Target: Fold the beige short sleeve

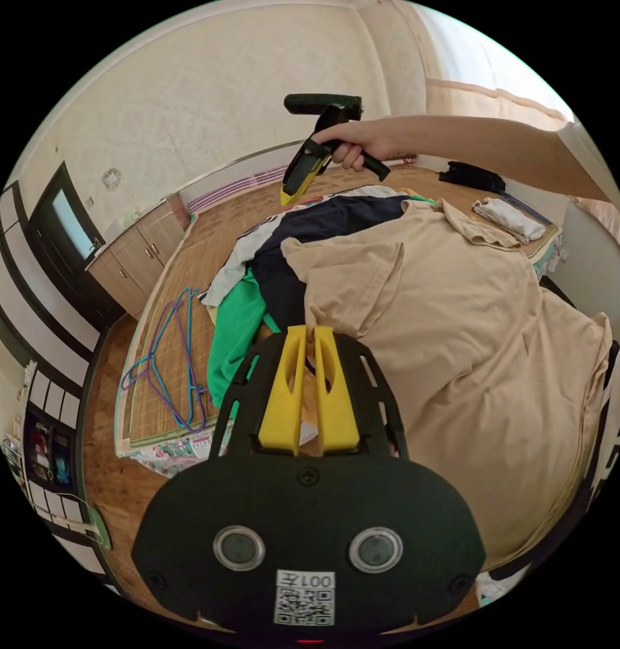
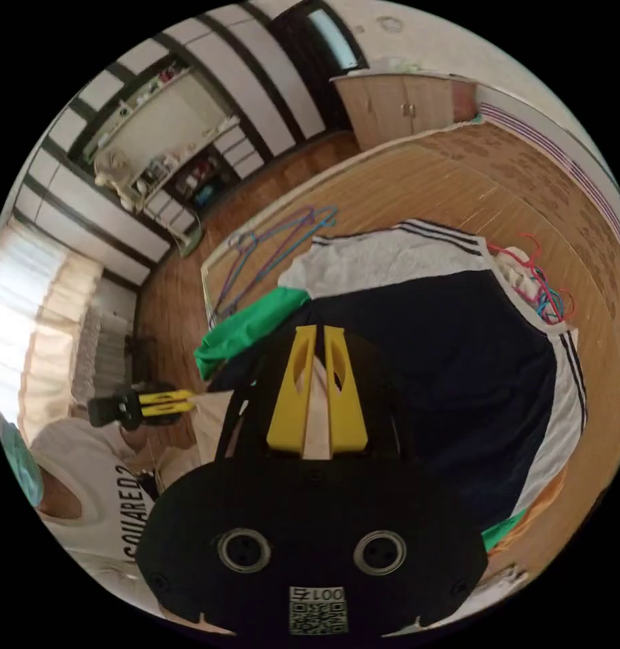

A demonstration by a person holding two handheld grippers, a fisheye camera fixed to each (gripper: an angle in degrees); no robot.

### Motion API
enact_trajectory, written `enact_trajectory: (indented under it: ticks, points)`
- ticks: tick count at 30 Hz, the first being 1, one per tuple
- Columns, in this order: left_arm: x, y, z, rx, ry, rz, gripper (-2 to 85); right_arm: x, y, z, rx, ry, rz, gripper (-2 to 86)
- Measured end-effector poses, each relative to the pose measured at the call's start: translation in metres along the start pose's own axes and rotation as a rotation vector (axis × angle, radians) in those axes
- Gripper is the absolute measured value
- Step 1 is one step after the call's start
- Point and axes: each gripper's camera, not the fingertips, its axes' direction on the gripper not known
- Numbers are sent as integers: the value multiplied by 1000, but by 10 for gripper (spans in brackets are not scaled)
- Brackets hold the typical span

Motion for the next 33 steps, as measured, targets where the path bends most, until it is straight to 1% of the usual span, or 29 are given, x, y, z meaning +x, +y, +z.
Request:
enact_trajectory:
  ticks: [1,5,7,11,16,18,20,23,27,29,31,33]
  points:
    - [1,2,2,-5,4,-2,-4,-6,2,15,-57,4,-30,72]
    - [3,9,5,-12,12,-6,-4,-21,10,56,-170,22,-89,93]
    - [5,14,7,-21,12,-6,-4,-25,12,78,-186,59,-84,70]
    - [8,20,7,-17,-12,-13,-5,-26,15,84,-120,176,-84,35]
    - [6,25,3,62,-42,-36,-7,-11,32,36,136,130,-5,29]
    - [3,25,7,59,-35,-51,-7,-4,37,24,177,96,-2,33]
    - [2,26,11,61,-27,-67,-7,6,41,21,169,68,21,39]
    - [3,31,17,46,-24,-70,-7,22,46,27,80,49,37,50]
    - [6,41,26,-1,-18,-60,-6,43,58,41,7,-64,57,41]
    - [8,45,30,-31,-16,-56,-5,47,66,44,13,-80,51,29]
    - [7,52,32,-24,6,-74,-4,51,76,44,33,-84,43,23]
    - [8,55,32,-28,14,-74,-4,46,83,49,43,-63,-11,23]
